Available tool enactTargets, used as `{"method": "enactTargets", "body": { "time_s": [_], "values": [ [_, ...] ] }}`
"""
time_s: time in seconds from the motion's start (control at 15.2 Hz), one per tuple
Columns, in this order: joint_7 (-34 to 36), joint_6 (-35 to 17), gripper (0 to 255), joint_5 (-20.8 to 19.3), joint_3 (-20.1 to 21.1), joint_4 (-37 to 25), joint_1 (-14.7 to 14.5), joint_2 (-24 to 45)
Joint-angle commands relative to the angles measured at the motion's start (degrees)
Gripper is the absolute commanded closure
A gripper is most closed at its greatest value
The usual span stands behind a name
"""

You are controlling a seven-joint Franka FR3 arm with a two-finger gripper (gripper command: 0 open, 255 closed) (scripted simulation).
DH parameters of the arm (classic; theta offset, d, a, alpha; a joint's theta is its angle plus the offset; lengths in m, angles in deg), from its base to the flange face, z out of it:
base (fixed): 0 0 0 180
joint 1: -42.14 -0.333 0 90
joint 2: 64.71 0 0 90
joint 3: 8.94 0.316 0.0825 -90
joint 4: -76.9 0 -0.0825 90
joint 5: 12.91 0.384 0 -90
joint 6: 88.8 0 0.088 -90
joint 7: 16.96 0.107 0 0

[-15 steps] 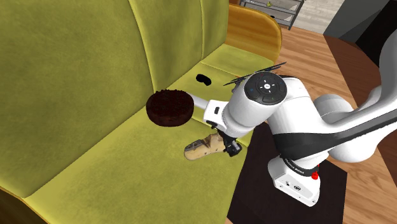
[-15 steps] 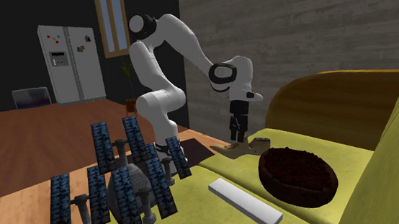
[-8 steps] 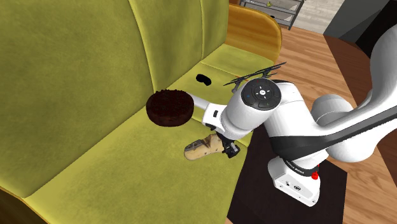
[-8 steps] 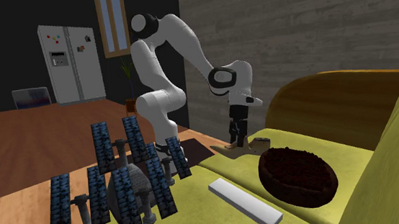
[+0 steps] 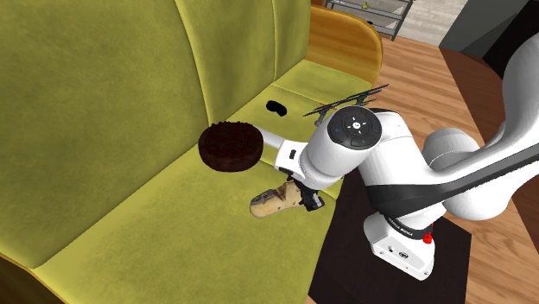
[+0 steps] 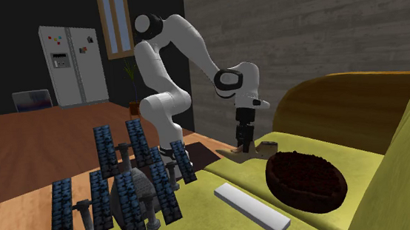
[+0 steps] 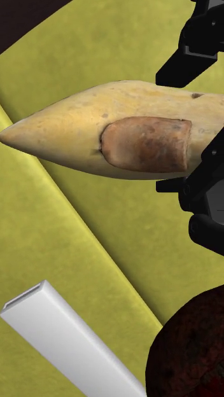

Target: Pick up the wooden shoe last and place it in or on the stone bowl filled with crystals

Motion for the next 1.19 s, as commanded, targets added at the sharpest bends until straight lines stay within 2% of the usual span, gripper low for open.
{"method": "enactTargets", "body": {
  "time_s": [0.0,0.26,1.12],
  "values": [
    [0.0,0.0,255,0.0,0.0,0.0,0.0,0.0],
    [0.0,0.0,255,0.0,0.0,0.0,0.0,0.0],
    [-6.2,12.0,255,3.6,-3.8,-4.7,-3.1,-8.1]
  ]
}}
